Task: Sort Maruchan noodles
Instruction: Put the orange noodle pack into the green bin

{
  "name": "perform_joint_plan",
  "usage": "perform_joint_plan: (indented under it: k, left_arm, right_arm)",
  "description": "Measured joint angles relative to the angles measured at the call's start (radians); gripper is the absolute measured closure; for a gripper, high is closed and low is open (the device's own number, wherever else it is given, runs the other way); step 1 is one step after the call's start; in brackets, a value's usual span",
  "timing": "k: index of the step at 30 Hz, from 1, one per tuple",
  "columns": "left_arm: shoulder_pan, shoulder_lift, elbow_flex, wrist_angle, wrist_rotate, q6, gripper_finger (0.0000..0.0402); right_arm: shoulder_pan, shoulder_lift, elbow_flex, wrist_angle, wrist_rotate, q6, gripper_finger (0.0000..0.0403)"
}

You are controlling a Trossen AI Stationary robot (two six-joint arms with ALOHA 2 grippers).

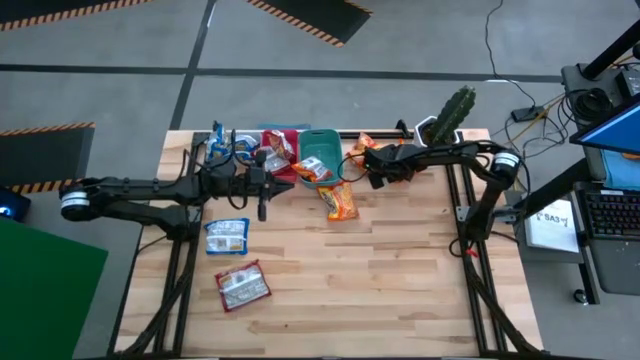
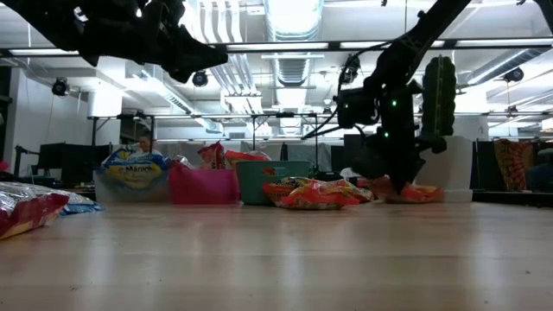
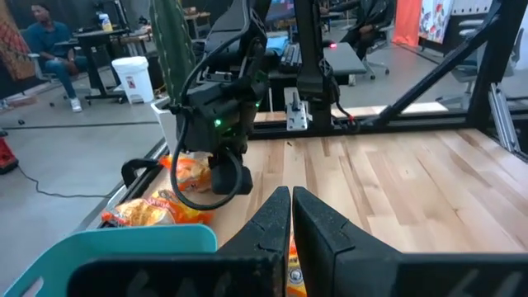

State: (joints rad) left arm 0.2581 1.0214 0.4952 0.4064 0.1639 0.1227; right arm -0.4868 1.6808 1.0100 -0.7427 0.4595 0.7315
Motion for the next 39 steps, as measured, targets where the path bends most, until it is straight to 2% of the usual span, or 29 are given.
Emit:
perform_joint_plan:
  k: [7,14,20,25,28,33,39]
  left_arm:
    - [0.001,-0.025,0.002,-0.004,0.000,0.000,0.0402]
    - [0.002,-0.105,0.002,-0.008,-0.002,0.036,0.0402]
    - [0.002,-0.151,0.002,-0.010,-0.051,0.052,0.0402]
    - [0.003,-0.163,0.002,-0.008,-0.052,0.052,0.0402]
    - [0.003,-0.168,0.002,-0.009,-0.052,0.052,0.0402]
    - [0.004,-0.172,0.002,-0.004,-0.054,0.052,0.0402]
    - [0.004,-0.172,0.002,-0.004,-0.078,0.041,0.0402]
  right_arm:
    - [0.039,-0.112,-0.001,-0.028,0.001,-0.015,0.0388]
    - [0.089,-0.300,-0.001,-0.021,0.013,-0.042,0.0389]
    - [0.116,-0.429,-0.001,0.125,0.001,-0.141,0.0389]
    - [0.101,-0.458,-0.001,0.362,-0.140,-0.243,0.0390]
    - [0.078,-0.429,-0.001,0.530,-0.268,-0.284,0.0390]
    - [0.024,-0.328,-0.001,0.742,-0.515,-0.271,0.0390]
    - [-0.013,-0.143,0.047,0.793,-0.640,-0.205,0.0390]
